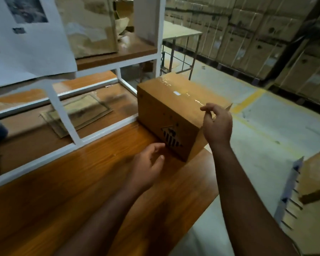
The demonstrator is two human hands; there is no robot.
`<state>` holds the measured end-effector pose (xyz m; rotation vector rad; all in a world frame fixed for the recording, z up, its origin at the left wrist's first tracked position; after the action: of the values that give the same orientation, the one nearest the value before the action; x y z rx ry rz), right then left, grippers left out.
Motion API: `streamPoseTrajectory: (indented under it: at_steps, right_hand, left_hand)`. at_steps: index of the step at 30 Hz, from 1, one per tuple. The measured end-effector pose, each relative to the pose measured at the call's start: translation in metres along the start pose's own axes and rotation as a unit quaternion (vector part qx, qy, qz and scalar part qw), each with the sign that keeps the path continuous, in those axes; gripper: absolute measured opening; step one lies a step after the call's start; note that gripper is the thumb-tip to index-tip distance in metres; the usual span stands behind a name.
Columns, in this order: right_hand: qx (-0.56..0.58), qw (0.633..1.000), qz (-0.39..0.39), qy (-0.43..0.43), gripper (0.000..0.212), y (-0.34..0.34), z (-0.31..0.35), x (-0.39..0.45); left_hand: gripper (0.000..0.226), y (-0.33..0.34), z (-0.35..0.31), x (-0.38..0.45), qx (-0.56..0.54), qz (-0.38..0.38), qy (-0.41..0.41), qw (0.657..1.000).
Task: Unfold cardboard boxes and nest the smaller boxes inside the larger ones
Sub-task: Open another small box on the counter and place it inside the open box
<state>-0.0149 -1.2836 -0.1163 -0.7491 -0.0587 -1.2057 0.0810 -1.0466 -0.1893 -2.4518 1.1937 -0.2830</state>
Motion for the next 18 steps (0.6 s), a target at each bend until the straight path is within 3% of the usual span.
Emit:
streamPoseTrajectory:
  at_steps: [3,6,8,10,12,14,18]
  right_hand:
    - [-0.078,0.995,0.033,0.045,0.040,0.008,-0.029,0.045]
    - [-0.173,0.962,0.137,0.161,0.090,0.010,-0.067,0.079]
    - [-0.117,0.956,0.163,0.213,0.122,0.005,-0.085,0.094]
    - [0.005,0.952,0.165,0.258,0.141,0.001,-0.098,0.101]
    - [0.117,0.925,0.178,0.314,0.142,0.000,-0.104,0.096]
    - [0.153,0.910,0.205,0.326,0.129,0.003,-0.101,0.089]
    - [0.126,0.954,0.155,0.225,0.149,0.001,-0.080,0.069]
  left_hand:
    - [0.041,0.012,-0.021,0.021,0.007,0.000,0.003,1.000]
    - [0.042,0.018,-0.034,0.030,0.025,-0.003,0.012,1.000]
    - [0.043,0.017,-0.035,0.034,0.037,-0.006,0.009,0.999]
    - [0.044,0.012,-0.031,0.036,0.028,-0.005,-0.007,1.000]
    - [0.044,0.003,-0.022,0.033,0.003,-0.008,-0.034,0.999]
    - [0.043,-0.010,-0.012,0.026,-0.018,-0.025,-0.059,0.998]
    - [0.041,-0.032,-0.002,0.014,-0.050,-0.093,-0.092,0.990]
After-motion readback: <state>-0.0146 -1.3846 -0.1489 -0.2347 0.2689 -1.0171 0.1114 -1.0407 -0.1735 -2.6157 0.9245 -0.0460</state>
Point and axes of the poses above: each hand's wrist, its own x-axis towards the middle knuckle, its own y-axis out of the palm, z = x × y, the point moved 5 cm from there along x, towards the middle knuckle, and after that the axes turned 4 degrees about z, right-handed, at the moved point
